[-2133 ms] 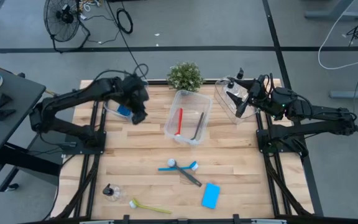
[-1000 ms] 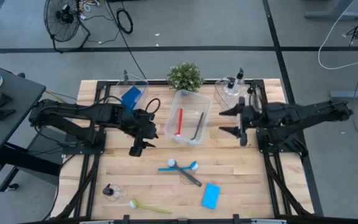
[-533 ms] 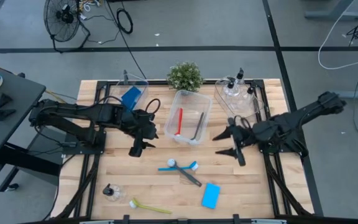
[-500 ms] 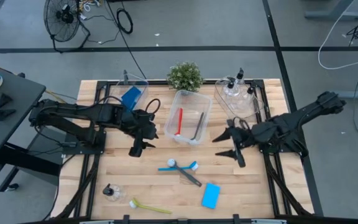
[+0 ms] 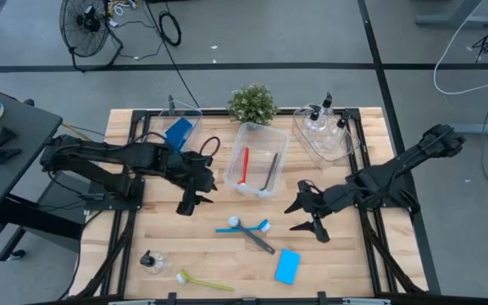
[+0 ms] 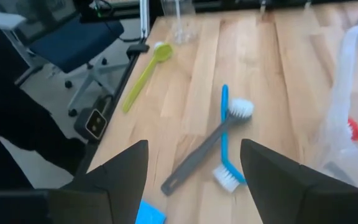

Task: Pick & Place Kitchen Sink Supplies
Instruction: Put the gray dish brush into the transparent container

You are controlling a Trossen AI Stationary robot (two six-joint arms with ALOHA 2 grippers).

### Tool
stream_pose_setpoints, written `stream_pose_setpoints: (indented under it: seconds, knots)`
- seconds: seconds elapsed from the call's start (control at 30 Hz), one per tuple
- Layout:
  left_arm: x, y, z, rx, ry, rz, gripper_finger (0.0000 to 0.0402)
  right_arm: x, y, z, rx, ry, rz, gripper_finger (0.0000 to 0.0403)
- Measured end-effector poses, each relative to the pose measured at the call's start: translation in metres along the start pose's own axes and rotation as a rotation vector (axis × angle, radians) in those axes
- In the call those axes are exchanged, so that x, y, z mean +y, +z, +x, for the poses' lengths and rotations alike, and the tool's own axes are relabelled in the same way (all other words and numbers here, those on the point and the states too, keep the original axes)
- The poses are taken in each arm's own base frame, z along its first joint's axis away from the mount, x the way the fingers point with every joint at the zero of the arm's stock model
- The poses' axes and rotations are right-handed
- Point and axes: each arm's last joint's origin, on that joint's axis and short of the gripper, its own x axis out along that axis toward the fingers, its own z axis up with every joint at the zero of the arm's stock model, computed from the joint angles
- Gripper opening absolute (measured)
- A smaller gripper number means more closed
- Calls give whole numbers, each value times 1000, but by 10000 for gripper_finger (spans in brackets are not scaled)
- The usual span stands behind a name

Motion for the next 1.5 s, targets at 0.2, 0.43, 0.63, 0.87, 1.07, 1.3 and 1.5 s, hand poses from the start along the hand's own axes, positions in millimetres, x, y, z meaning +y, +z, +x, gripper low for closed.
stream_pose_setpoints:
  seconds: [0.2,0.43,0.63,0.87,1.07,1.3,1.5]
  knots:
    - [-10,13,25,-65,-32,78,193,-1,-7,10,62,-20,35,256]
    - [-19,24,54,-122,-45,264,193,-1,-9,14,80,-27,61,256]
    - [-24,26,63,-129,-56,287,193,-1,-10,14,84,-31,102,256]
    - [-42,24,80,-105,-100,380,193,-3,-12,13,99,-81,147,256]
    - [-58,22,104,-89,-135,407,193,-4,-13,13,106,-87,126,256]
    - [-75,31,133,-196,-72,440,193,-4,-12,13,98,-84,96,256]
    - [-76,28,159,-201,-45,439,193,-3,-12,13,102,-82,95,256]
